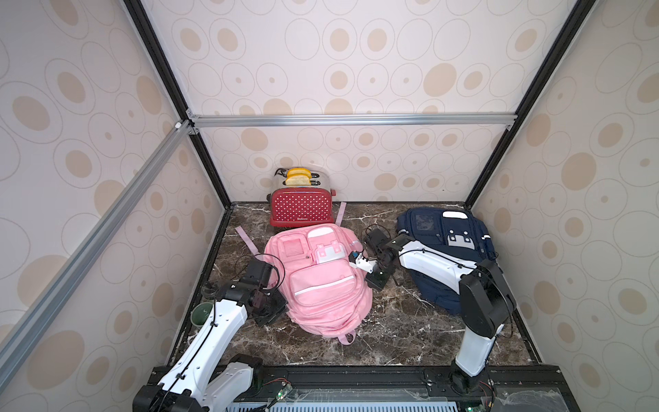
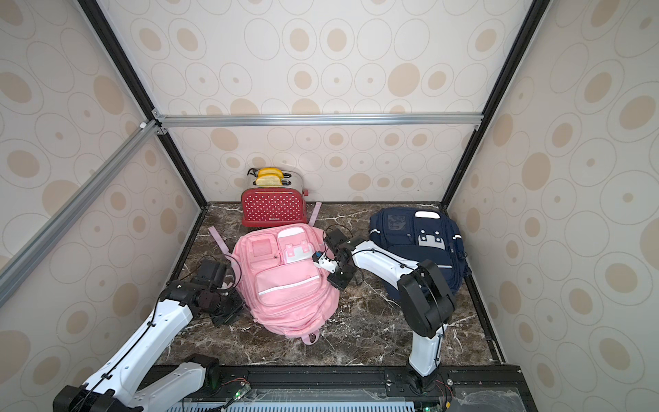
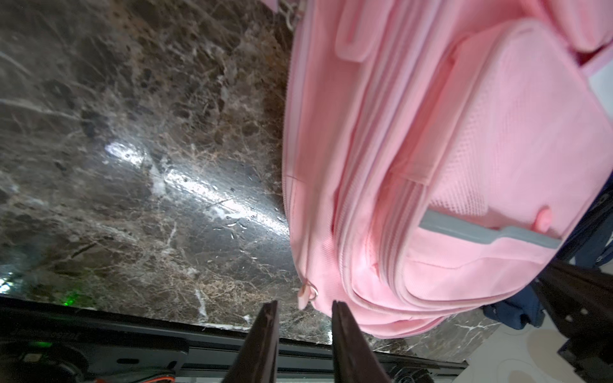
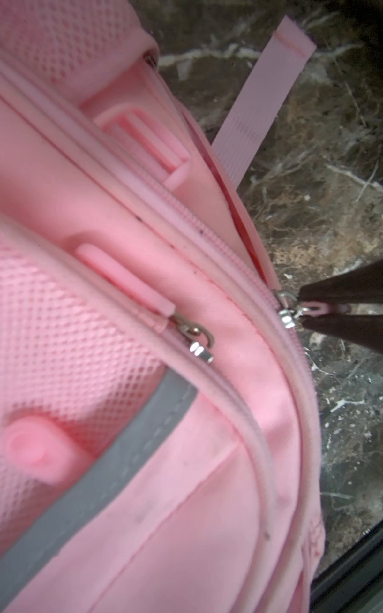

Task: Zip up the backpack
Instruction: Zip the zipper on the backpack.

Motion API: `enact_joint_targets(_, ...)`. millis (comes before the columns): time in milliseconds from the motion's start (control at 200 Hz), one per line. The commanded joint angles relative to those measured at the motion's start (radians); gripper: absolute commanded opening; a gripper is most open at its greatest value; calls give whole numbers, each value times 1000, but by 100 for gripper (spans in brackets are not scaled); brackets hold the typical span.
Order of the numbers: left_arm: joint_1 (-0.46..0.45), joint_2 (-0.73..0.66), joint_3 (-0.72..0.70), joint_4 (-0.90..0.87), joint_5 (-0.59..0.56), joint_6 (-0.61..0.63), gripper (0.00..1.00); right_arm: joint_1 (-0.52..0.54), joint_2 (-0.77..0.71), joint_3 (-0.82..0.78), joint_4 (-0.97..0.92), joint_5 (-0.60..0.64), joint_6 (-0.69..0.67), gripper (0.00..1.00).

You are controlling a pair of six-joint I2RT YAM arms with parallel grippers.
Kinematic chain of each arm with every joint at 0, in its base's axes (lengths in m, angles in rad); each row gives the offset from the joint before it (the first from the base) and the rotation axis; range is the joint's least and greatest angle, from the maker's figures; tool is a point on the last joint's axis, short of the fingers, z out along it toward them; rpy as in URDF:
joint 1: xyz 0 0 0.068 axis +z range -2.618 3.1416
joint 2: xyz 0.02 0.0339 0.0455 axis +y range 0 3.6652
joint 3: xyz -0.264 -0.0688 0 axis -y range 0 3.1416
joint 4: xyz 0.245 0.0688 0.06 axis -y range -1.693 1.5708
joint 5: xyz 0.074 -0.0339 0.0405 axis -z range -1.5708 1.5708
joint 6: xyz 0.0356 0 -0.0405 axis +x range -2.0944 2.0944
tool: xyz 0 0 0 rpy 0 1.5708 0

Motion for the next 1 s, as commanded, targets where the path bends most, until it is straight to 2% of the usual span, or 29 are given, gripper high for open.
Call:
enact_joint_targets(0,-63,-23,22,15,26,-120,31,60,-35,5,-35,-33,105,0)
enact_joint_targets(120,-199,-31,8,142,59,-292,32,96,-32,61,-33,-50,155,0)
enact_joint_targets(205,-295,-42,8,228,42,-421,38,109,-32,84,-27,-57,169,0)
enact_joint_targets(300,-359,-36,1,323,47,-547,45,116,-32,82,-22,-53,167,0)
enact_joint_targets(451,-446,13,-8,493,43,-705,47,129,-48,63,-5,-51,162,0)
enact_joint_targets(661,-527,95,-52,685,43,-880,51,149,-72,17,32,-25,156,0)
enact_joint_targets(997,-588,103,-61,646,-54,-1006,51,149,-69,10,37,19,141,0)
